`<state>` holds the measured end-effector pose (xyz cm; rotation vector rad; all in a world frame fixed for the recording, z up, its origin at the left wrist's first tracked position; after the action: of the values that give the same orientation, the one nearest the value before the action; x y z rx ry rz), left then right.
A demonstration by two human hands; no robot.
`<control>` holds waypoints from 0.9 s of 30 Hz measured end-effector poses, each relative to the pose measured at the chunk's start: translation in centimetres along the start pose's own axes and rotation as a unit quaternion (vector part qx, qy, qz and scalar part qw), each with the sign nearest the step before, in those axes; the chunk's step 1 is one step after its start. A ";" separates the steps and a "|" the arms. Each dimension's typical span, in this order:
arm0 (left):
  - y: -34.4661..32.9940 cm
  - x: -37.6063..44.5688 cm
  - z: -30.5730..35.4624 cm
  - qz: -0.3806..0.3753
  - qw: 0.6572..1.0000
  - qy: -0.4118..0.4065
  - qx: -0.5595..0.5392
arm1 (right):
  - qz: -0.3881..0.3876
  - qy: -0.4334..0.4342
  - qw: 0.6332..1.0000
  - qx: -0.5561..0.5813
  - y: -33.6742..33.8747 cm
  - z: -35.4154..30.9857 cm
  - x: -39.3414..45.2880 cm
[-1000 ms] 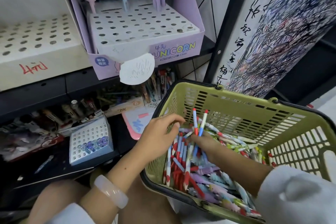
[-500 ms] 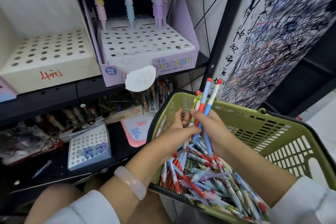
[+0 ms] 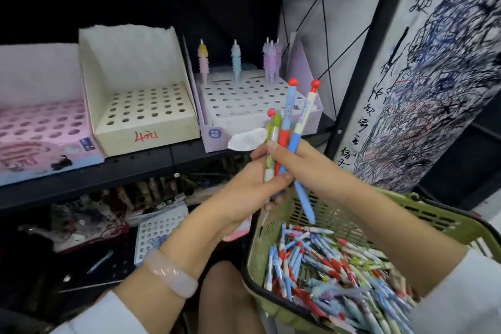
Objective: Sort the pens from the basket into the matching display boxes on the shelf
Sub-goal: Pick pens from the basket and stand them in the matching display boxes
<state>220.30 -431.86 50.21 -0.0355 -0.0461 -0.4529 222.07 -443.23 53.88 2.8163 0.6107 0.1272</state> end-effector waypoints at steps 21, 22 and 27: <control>16.1 -8.7 6.4 0.363 0.917 -0.033 0.163 | 0.047 0.075 0.996 -0.002 -14.9 -9.8 11.3; 16.8 -9.1 6.5 0.372 0.917 -0.024 0.144 | 0.033 0.073 0.997 0.007 -15.5 -10.3 11.9; 20.5 -11.1 6.5 0.457 0.887 -0.013 0.067 | 0.055 0.083 0.988 0.115 -17.2 -12.1 15.3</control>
<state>219.11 -408.28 55.63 0.0740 -0.0817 0.5003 227.46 -418.94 61.44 3.0866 0.5352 0.3350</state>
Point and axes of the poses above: each hand's wrist, its own x-axis towards the middle knuckle, its own y-axis out of the back of the hand, z = x × y, the point moved 1 cm from there along x, towards the middle knuckle
